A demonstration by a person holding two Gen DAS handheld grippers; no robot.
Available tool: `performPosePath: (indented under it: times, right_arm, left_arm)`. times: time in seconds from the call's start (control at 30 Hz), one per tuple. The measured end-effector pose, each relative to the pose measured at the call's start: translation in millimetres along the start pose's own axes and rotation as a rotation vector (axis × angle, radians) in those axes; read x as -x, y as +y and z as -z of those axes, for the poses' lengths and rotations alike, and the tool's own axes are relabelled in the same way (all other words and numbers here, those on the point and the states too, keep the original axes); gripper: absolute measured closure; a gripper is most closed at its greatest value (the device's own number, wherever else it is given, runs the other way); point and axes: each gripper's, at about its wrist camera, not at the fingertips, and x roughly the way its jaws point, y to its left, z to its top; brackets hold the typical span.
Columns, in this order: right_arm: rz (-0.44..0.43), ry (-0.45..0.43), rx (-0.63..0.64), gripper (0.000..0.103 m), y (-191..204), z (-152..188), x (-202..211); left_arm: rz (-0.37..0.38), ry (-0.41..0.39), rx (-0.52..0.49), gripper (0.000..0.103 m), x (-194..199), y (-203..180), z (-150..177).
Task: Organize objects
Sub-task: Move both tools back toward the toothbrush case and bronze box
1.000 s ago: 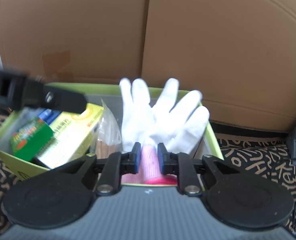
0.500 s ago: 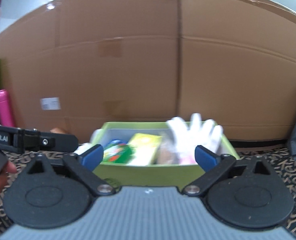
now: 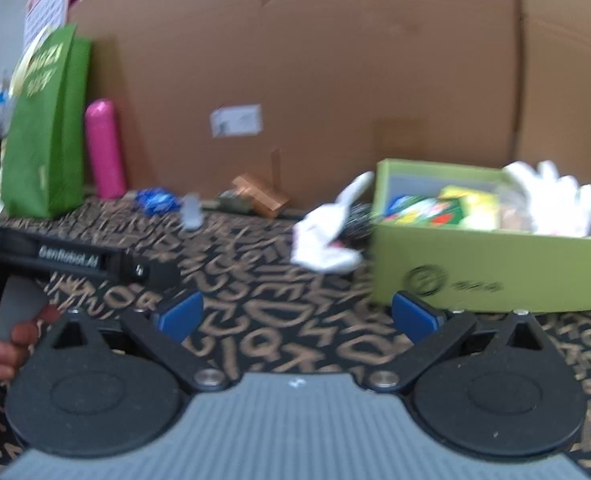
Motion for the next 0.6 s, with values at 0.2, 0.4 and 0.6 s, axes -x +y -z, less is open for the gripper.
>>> performPosePath:
  times: [0.2,0.4,0.6]
  right_arm:
    - [-0.048,0.022,0.034,0.0,37.9,-7.4,-25.2]
    - [-0.058,0.027,0.054,0.0,60.0,-15.3,-42.1]
    - [-0.03,0.029,0.075,0.003,62.6,-21.7,-53.3]
  left_arm:
    - [-0.083,-0.018,0.08,0.0,-1.2,40.5,-20.5]
    - [-0.133,-0.052,0.13,0.0,-47.6,46.5,-63.1]
    - [-0.208,0.009,0.091,0.016,-109.6,48.5,-88.6]
